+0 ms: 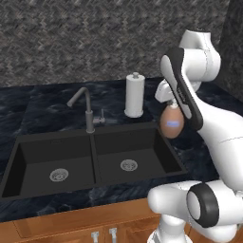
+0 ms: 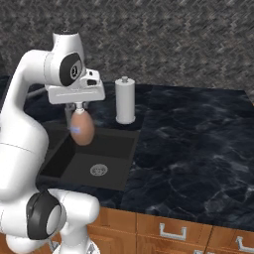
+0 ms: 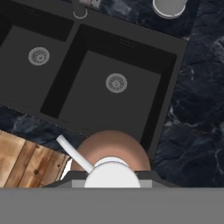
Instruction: Pick up the soap dispenser and soap dispenser from the sink, and place them back in the cabinet, and close the cabinet doors.
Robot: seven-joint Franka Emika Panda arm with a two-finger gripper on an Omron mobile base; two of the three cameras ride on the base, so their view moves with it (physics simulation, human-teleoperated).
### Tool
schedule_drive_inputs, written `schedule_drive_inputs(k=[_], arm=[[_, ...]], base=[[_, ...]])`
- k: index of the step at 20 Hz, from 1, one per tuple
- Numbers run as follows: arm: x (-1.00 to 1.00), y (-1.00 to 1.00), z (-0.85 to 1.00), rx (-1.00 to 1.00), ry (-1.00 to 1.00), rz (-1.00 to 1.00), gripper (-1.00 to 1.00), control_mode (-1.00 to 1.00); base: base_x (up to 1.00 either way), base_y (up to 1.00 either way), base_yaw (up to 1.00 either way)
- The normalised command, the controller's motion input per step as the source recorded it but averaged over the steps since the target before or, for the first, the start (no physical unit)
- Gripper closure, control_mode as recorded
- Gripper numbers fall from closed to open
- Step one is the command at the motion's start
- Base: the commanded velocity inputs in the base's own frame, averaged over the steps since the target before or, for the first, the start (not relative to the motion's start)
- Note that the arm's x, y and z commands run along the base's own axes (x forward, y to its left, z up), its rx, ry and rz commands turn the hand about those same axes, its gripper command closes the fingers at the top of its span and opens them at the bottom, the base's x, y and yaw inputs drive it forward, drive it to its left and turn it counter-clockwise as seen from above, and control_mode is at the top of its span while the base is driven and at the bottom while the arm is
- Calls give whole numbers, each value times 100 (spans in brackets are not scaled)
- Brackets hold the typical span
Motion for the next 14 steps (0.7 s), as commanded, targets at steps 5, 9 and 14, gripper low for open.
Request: schedule_drive_inputs(k=[5, 9, 14], arm=[[-16, 0, 0, -1, 0, 0, 100, -100], [-9, 0, 0, -2, 0, 0, 100, -100], [-10, 0, 0, 0, 0, 0, 100, 100]], base=[[0, 0, 0], [0, 0, 0], [-3, 0, 0]])
